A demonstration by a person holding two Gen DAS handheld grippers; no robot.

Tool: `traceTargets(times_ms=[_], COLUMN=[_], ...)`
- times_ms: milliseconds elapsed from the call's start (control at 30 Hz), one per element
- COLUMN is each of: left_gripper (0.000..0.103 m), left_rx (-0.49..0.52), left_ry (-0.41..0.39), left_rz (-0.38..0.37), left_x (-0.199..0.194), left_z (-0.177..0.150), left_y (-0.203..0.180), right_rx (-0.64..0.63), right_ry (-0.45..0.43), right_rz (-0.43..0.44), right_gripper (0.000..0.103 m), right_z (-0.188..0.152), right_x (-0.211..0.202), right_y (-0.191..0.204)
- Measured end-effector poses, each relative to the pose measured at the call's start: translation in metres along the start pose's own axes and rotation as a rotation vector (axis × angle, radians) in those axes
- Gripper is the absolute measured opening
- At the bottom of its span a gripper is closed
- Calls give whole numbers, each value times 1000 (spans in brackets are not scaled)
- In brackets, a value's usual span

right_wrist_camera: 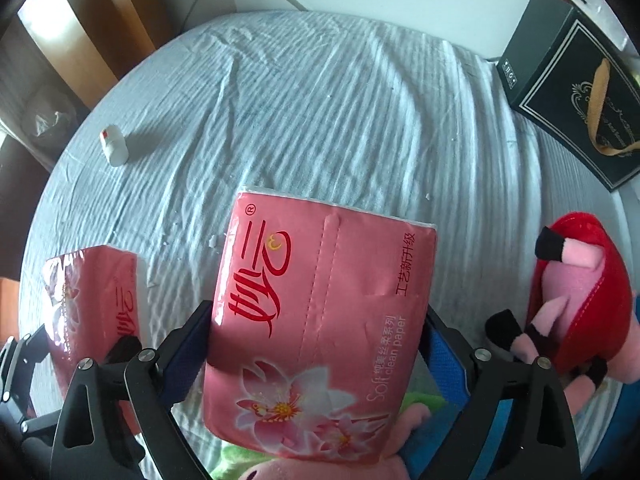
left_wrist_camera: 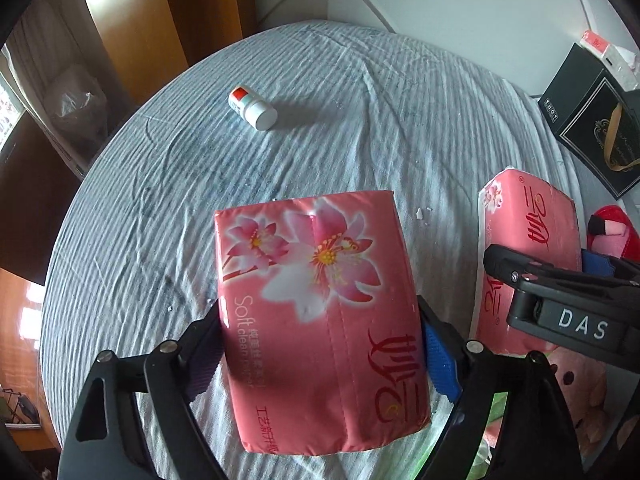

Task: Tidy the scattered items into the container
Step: 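Lift and carry both pink tissue packs over the blue crate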

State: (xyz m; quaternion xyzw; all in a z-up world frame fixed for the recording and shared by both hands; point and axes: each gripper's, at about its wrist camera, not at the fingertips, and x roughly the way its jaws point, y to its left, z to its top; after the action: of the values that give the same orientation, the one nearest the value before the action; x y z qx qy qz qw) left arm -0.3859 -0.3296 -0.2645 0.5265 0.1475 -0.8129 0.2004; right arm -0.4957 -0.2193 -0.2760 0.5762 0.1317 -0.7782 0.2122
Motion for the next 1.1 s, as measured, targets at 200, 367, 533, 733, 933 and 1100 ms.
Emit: traceTargets(times_ms=[200, 367, 533, 733, 933, 1100], left_gripper=[85, 85, 85, 85, 85, 85], left_rx=[25, 65, 108, 173, 240, 341], left_ry=[-116, -243, -383, -522, -597, -589], left_rz=[-10, -33, -66, -107, -182, -292], left_x=[-54, -116, -187, -258, -308, -338], left_z=[7, 5, -3, -28, -60, -78], left_y=[-8, -22, -44, -89, -154, -214], right_rx=[-11, -14, -5, 41, 83, 149], right_ry=[-162, -328, -494, -654, -736, -739], right_rz=[16, -5, -61, -111, -177, -275], right_gripper=[95, 95, 95, 95, 95, 95], right_z=[-3, -9, -41, -93, -146, -185], right_x=[-71, -147, -227, -312, -377, -426], right_y=[-3, -11, -27, -75, -141, -200])
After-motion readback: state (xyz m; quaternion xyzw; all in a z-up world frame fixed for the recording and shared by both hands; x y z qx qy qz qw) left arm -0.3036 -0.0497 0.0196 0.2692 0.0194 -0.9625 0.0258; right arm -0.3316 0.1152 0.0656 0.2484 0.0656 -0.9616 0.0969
